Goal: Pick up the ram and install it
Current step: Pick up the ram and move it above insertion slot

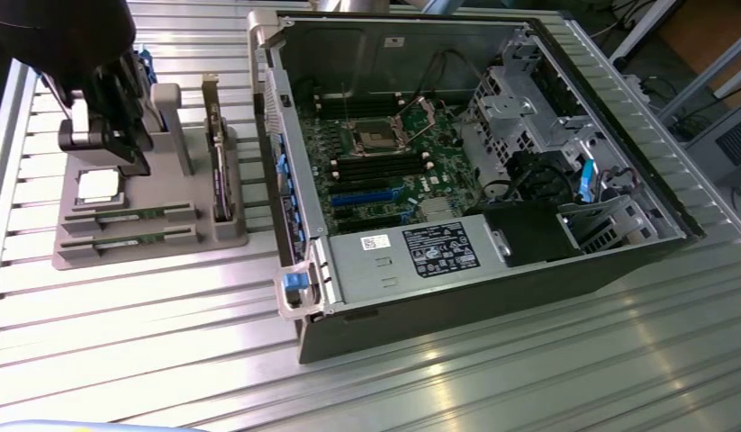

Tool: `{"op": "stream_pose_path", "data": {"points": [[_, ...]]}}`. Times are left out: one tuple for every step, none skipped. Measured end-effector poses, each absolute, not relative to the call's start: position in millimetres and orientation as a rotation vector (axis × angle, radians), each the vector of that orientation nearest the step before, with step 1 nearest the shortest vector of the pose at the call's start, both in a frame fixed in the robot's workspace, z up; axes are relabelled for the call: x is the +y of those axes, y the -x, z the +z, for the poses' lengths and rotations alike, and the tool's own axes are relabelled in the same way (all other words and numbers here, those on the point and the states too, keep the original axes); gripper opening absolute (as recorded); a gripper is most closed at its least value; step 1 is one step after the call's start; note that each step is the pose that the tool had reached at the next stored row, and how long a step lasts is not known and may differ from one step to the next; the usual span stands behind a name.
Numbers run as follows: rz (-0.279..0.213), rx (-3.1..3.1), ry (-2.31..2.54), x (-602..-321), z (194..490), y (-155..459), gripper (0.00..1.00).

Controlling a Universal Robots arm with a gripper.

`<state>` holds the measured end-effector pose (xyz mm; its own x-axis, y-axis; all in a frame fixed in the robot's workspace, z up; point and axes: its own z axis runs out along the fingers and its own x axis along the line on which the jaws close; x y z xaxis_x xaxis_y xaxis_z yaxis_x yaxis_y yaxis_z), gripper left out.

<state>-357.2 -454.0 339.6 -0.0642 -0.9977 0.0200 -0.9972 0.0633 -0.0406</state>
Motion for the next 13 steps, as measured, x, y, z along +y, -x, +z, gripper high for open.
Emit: {"op": "stream_pose_path", "data": {"points": [[-0.068,2.281,2.140,-454.0,339.3,357.2,0.36],[-0.068,2.281,2.140,-454.0,339.0,357.2,0.36],[-0.068,2.281,2.140,-454.0,338.7,357.2,0.36],[-0.068,2.281,2.140,-454.0,338.4,357.3,0.36],[-0.068,2.281,2.140,-454.0,338.2,357.2,0.36],[-0.068,2.281,2.140,-454.0,338.0,357.3,0.36],[-0.068,2.281,2.140,-454.0,337.6,357.3,0.36],[-0.068,2.281,2.140,-454.0,337.3,357.3,0.36],[-0.068,2.281,2.140,-454.1,336.9,357.3,0.36],[-0.068,2.281,2.140,-454.1,336.6,357.2,0.36],[-0.068,2.281,2.140,-454.1,336.4,357.2,0.36],[-0.068,2.281,2.140,-454.2,336.1,357.2,0.36],[-0.068,2.281,2.140,-454.2,335.7,357.3,0.36]]}}
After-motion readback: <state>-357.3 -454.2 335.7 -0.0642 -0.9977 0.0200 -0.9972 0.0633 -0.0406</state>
